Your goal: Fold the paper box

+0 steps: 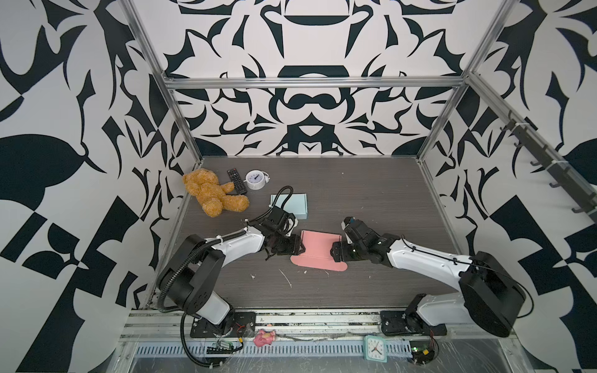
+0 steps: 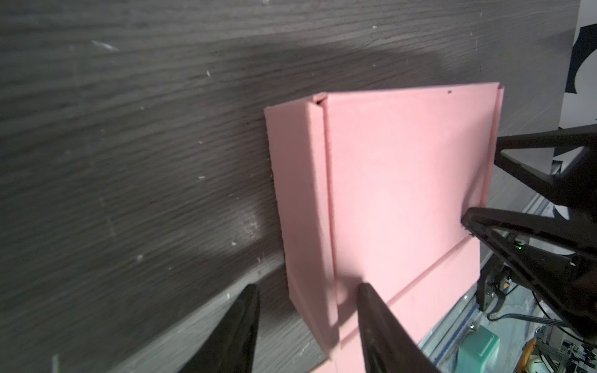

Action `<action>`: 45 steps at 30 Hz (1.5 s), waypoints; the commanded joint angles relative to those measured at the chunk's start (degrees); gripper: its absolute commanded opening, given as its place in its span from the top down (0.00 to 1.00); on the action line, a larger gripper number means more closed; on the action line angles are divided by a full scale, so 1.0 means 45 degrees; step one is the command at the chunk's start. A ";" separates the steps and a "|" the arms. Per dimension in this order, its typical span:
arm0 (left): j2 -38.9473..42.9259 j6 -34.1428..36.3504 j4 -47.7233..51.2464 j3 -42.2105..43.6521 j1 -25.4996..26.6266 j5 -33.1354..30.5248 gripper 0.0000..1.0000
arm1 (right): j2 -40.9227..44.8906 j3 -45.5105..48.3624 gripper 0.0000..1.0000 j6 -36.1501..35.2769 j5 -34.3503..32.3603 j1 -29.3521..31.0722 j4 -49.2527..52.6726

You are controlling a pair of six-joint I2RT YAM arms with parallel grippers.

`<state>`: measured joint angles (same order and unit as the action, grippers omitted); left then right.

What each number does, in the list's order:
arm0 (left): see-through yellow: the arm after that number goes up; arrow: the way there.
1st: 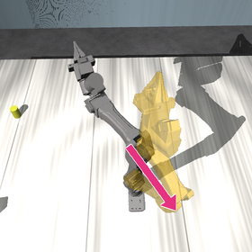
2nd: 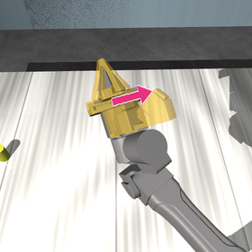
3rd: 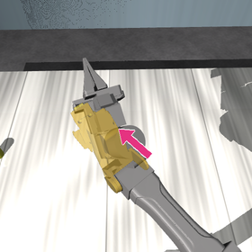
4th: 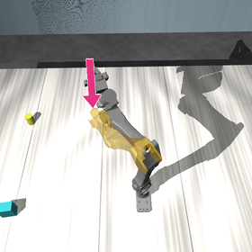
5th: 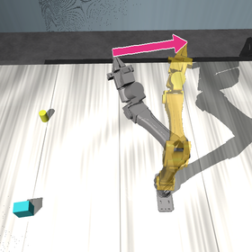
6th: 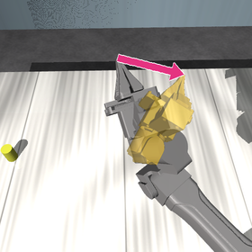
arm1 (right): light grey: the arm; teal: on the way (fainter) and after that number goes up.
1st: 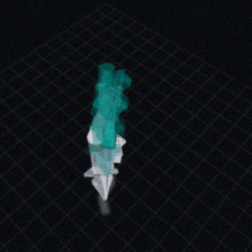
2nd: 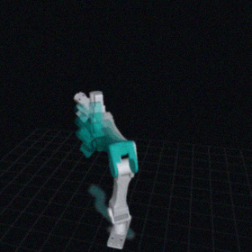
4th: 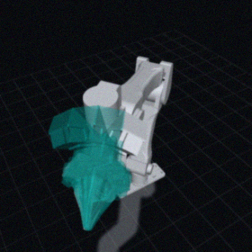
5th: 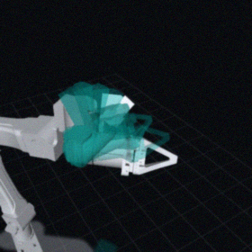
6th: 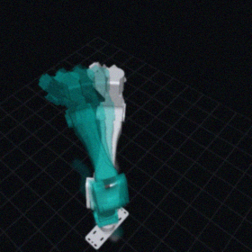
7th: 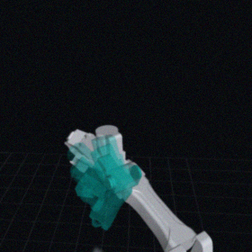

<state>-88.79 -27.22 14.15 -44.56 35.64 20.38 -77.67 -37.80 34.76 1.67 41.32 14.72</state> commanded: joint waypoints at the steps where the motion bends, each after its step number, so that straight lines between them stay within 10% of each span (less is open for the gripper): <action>1: 0.0177 -0.0078 0.0145 0.0178 0.0052 -0.0246 0.48 | 0.0206 -0.0198 0.09 -0.0067 -0.0488 -0.0022 0.0640; 45: 0.3033 -0.0689 0.2014 0.0467 0.1963 -0.1263 0.41 | 0.2270 -0.0091 0.08 0.1846 -0.1039 0.2432 0.1985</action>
<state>-74.76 -29.67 22.35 -43.57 44.27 15.18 -67.33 -38.41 42.09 -1.78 51.90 24.99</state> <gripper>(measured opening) 0.591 0.924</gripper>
